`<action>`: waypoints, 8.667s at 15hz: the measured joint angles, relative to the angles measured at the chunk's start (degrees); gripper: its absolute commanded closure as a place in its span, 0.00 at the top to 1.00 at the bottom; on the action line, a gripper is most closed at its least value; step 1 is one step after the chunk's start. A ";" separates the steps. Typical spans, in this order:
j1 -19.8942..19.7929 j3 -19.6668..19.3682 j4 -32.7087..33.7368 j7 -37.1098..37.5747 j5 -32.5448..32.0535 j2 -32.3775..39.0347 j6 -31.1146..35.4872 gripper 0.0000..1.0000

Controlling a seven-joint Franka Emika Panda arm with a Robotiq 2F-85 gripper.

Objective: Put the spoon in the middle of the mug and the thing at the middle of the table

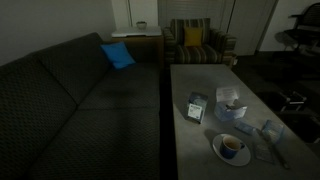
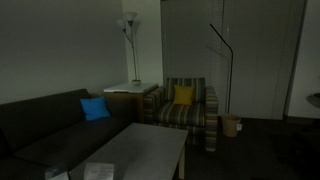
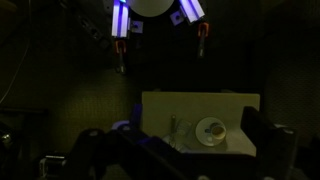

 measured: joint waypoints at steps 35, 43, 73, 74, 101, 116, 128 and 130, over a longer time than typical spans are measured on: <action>1.51 -0.22 -0.02 -9.91 -0.04 8.59 3.53 1.00; 1.51 -0.22 -0.02 -9.91 -0.04 8.42 3.53 1.00; 1.50 -1.50 4.23 -10.54 1.52 22.88 20.13 1.00; 1.48 -1.73 4.24 -10.57 1.52 23.69 20.93 1.00; 2.07 -4.16 6.37 -19.06 3.05 41.86 28.38 1.00; 2.04 -4.10 7.05 -19.81 0.31 54.70 38.92 1.00; 1.61 -4.10 12.01 -20.90 0.31 64.28 40.33 1.00; 1.44 -4.10 13.11 -21.37 0.38 66.02 40.53 1.00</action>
